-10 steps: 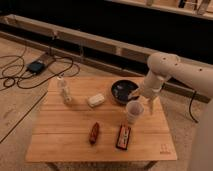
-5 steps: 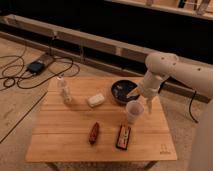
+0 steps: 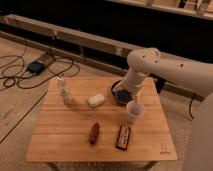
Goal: Wipe the white sponge on the table
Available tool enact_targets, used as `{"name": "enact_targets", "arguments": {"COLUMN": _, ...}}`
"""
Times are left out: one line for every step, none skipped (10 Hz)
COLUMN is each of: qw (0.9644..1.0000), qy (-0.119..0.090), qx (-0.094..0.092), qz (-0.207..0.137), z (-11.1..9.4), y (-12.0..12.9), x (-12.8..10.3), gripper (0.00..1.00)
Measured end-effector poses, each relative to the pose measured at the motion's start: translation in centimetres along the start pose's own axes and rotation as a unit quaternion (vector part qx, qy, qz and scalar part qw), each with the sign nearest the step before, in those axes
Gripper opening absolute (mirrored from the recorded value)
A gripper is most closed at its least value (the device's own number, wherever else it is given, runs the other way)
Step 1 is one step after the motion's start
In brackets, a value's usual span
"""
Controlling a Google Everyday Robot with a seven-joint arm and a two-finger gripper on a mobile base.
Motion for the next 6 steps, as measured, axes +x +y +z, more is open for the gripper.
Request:
{"name": "enact_targets", "arguments": {"qw": 0.9995, "qy": -0.014, "qx": -0.009, "qz": -0.028, "z": 0.2, "y": 1.7, "x": 0.5, "gripper": 0.8}}
{"name": "enact_targets", "arguments": {"qw": 0.9986, "qy": -0.02, "qx": -0.012, "qz": -0.048, "z": 0.6, "y": 2.8, "x": 1.0, "gripper": 0.8}}
{"name": "enact_targets", "arguments": {"qw": 0.9971, "qy": -0.023, "qx": -0.012, "qz": -0.071, "z": 1.4, "y": 4.0, "x": 1.5, "gripper": 0.8}}
{"name": "enact_targets", "arguments": {"qw": 0.9958, "qy": -0.022, "qx": -0.009, "qz": -0.089, "z": 2.5, "y": 4.9, "x": 1.7, "gripper": 0.8}}
{"name": "enact_targets", "arguments": {"qw": 0.9942, "qy": -0.018, "qx": -0.006, "qz": -0.106, "z": 3.5, "y": 5.8, "x": 1.7, "gripper": 0.8}}
{"name": "enact_targets", "arguments": {"qw": 0.9929, "qy": -0.014, "qx": -0.004, "qz": -0.118, "z": 4.4, "y": 6.5, "x": 1.5, "gripper": 0.8}}
